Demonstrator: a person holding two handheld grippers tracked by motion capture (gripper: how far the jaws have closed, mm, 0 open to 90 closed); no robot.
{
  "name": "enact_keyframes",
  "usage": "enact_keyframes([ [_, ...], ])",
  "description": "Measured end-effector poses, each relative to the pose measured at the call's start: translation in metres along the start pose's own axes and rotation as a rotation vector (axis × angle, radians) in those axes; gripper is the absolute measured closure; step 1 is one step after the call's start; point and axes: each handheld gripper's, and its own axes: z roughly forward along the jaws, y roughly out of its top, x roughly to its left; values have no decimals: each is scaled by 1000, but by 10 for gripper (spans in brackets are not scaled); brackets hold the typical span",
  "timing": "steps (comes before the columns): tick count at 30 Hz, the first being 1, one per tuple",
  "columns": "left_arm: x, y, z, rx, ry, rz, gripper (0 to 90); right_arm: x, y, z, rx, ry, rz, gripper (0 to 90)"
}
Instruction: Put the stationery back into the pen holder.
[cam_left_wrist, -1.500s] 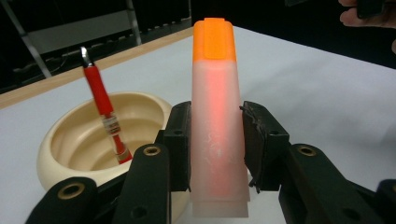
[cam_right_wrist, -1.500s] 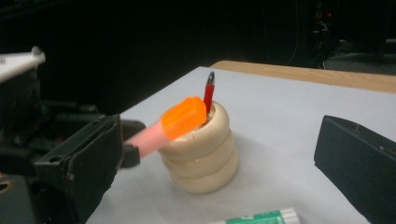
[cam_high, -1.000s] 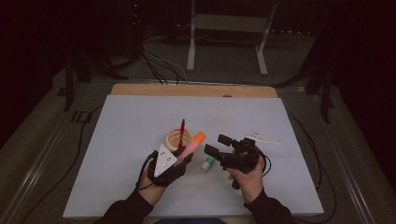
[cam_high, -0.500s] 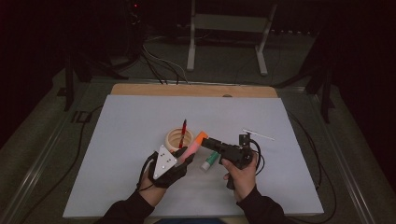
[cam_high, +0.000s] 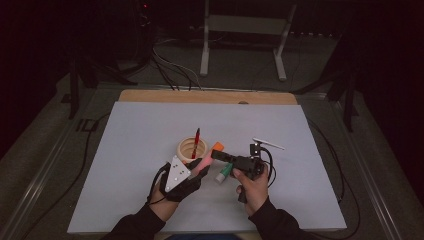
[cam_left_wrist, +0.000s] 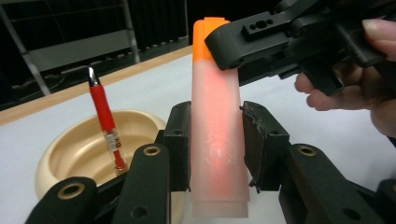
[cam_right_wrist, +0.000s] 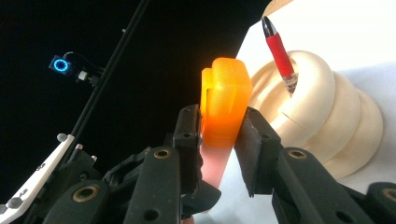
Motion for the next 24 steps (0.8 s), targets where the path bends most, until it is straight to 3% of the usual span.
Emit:
enact_keyframes([
  [4,1,0,1,5,-14,-11,659,-1,0,0,7,5,6,723],
  [9,1,0,2,16,-24,-17,657,7,0,-1,11,-28,-59,734],
  [13,4,-1,2,7,-46,-48,648,16,0,-1,16,-55,-155,735],
  [19,5,2,-1,6,-43,-68,611,30,-2,-1,10,-100,-314,735],
  [24,8,6,-6,-1,-41,-78,552,41,1,-2,-9,-121,-414,735],
])
